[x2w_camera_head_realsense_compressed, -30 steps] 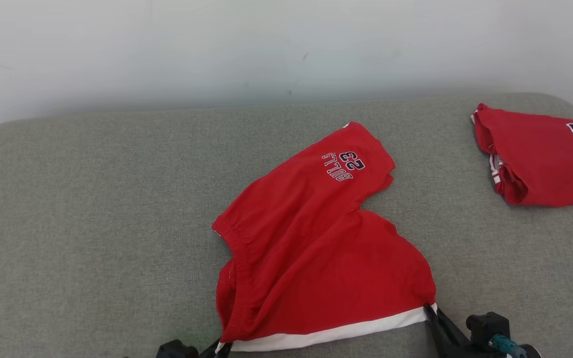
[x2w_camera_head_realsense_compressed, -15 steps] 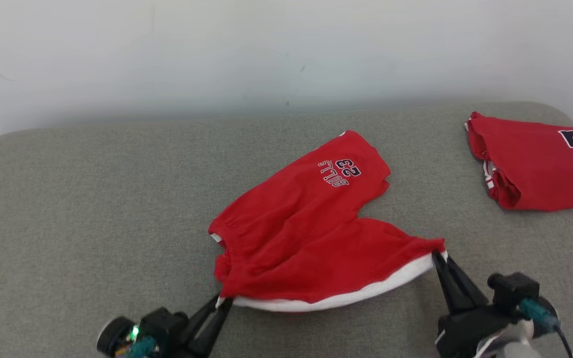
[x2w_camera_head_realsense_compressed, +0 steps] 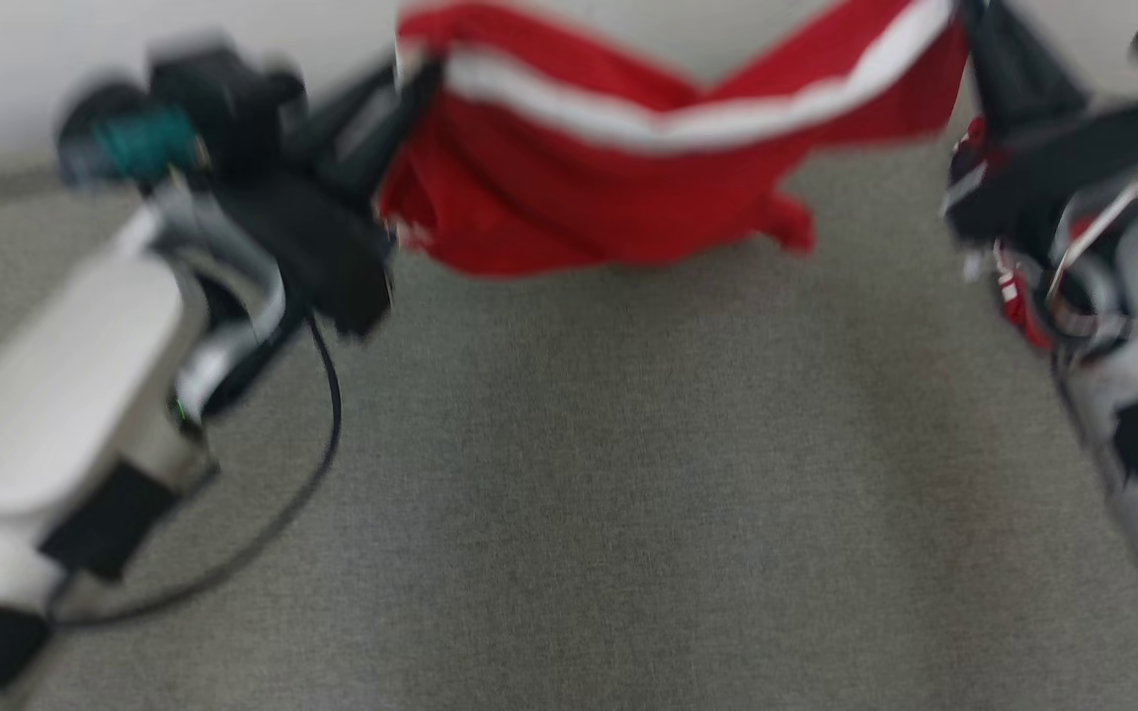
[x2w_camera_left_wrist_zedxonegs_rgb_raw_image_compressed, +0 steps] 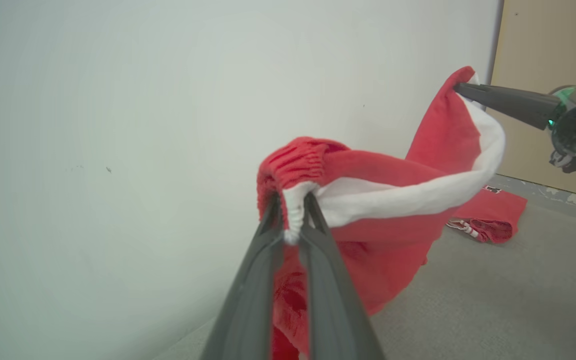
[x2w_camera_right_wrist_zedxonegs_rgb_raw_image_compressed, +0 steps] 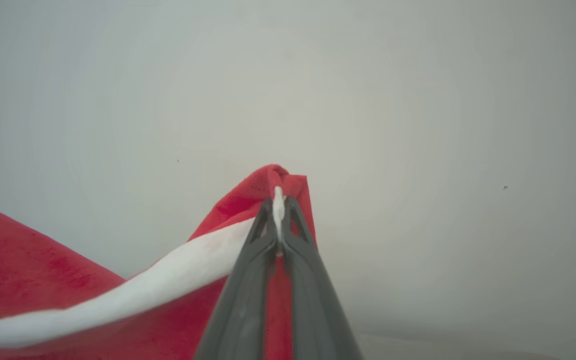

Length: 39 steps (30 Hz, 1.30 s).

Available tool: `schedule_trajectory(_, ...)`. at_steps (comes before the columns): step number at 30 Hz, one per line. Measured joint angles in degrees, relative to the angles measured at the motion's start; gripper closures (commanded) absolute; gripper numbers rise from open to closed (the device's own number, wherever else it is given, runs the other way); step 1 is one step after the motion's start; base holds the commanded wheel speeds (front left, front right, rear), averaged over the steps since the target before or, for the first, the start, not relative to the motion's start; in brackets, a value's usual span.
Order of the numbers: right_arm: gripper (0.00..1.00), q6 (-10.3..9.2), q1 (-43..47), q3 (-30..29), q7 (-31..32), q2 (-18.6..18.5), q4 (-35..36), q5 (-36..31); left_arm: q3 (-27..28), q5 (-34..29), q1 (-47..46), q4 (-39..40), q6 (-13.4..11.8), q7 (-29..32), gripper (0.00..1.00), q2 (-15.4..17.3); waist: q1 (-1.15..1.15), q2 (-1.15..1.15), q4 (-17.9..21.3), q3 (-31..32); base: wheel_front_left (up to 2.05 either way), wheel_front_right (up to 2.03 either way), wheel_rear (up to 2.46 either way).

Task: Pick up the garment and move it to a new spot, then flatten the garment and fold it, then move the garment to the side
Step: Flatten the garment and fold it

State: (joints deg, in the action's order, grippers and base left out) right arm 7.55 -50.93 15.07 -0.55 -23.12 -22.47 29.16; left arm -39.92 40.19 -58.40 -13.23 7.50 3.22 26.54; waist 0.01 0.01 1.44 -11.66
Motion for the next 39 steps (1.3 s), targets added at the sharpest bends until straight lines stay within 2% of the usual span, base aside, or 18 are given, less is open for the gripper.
schedule_trajectory(6, 1.00, 0.00, -24.7, -0.1, 2.8, 0.6, -7.8, 2.3, -3.4, 5.7, -22.8, -6.8, 0.0, 2.8, 1.00, 0.3, 0.00, 0.00, 0.5, -7.8, 0.00, 0.00, 0.00)
schedule_trajectory(10, 1.00, 0.00, -39.0, -1.8, 3.7, 1.2, -14.7, 3.3, -4.5, 7.8, -36.5, -11.7, 0.0, 2.0, 1.00, -0.1, 0.02, 0.01, 1.0, -13.4, 0.00, 0.00, 0.00)
schedule_trajectory(17, 1.00, 0.00, -53.6, -0.6, 2.0, 3.2, -23.5, 2.0, -8.3, 10.0, -51.0, -19.2, 0.0, -1.7, 1.00, -2.0, 0.02, 0.01, 1.9, -21.8, 0.00, 0.00, 0.00)
schedule_trajectory(24, 1.00, 0.00, -58.5, 2.0, -0.6, 4.4, -28.2, 1.6, -12.5, 13.1, -54.9, -24.0, 0.0, -5.3, 1.00, -1.9, 0.01, 0.01, 2.5, -26.7, 0.00, 0.00, 0.00)
schedule_trajectory(29, 1.00, 0.00, -57.5, 6.1, -1.6, 4.0, -28.1, 3.9, -17.0, 16.0, -54.0, -24.2, 0.0, -8.0, 1.00, 0.2, 0.00, 0.01, 3.1, -28.8, 0.00, 0.00, 0.00)
schedule_trajectory(34, 1.00, 0.00, -48.7, 11.9, -3.5, -0.7, -23.7, 7.5, -21.5, 19.0, -46.8, -19.7, 0.0, -13.2, 1.00, 3.0, 0.00, 0.01, 3.4, -28.0, 0.00, 0.00, 0.00)
schedule_trajectory(39, 1.00, 0.00, -36.0, 14.7, -6.2, -4.9, -16.3, 13.4, -23.6, 20.1, -36.3, -15.0, 0.0, -16.9, 1.00, 7.1, -0.02, 0.00, 3.6, -25.1, 0.00, 0.00, 0.00)
